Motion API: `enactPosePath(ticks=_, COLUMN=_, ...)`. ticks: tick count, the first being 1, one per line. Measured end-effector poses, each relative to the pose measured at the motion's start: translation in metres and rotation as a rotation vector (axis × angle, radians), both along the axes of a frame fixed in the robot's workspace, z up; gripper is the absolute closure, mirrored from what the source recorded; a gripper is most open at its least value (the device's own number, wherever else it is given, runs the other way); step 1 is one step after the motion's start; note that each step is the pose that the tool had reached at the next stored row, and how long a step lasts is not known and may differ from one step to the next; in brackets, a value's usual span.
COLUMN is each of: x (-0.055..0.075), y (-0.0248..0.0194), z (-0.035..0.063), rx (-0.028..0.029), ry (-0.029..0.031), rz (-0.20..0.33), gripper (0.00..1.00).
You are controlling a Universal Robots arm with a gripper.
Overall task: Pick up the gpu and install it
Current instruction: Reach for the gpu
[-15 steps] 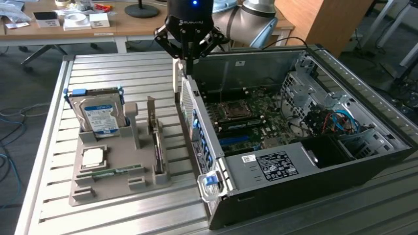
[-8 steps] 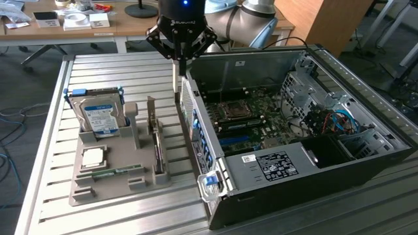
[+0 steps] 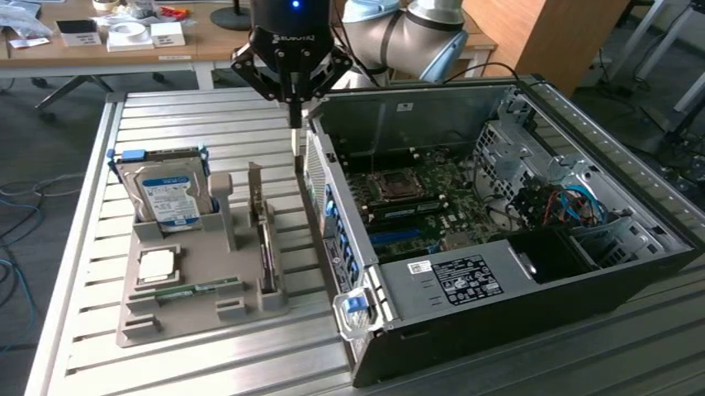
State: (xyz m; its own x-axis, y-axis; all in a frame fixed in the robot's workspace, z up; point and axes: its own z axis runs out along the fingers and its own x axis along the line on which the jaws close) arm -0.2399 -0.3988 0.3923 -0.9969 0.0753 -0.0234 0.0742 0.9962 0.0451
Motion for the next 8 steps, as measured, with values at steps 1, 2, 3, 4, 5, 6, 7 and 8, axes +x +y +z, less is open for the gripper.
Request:
enactPosePath(ticks=1, x=-0.002, y=0.0000, z=0.0000, rx=0.0000, ry=0.0001, rz=0.000, gripper=0.89)
enactPosePath(ticks=2, x=-0.003, y=0.0000, z=0.0000, rx=0.0000, ry=0.0000, rz=0.000, gripper=0.89)
enactPosePath(ticks=3, x=-0.005, y=0.0000, z=0.0000, rx=0.0000, ry=0.0001, rz=0.000, gripper=0.89)
enactPosePath(ticks=4, x=-0.006, y=0.0000, z=0.0000, rx=0.0000, ry=0.0000, rz=0.000, gripper=0.89)
enactPosePath(ticks=5, x=-0.007, y=0.0000, z=0.0000, rx=0.0000, ry=0.0000, rz=0.000, gripper=0.89)
enactPosePath(ticks=6, x=-0.009, y=0.0000, z=0.0000, rx=0.0000, ry=0.0001, rz=0.000, gripper=0.89)
enactPosePath(ticks=7, x=-0.010, y=0.0000, z=0.0000, rx=0.0000, ry=0.0000, rz=0.000, gripper=0.89)
enactPosePath(ticks=8, x=-0.012, y=0.0000, z=0.0000, rx=0.0000, ry=0.0001, rz=0.000, gripper=0.89)
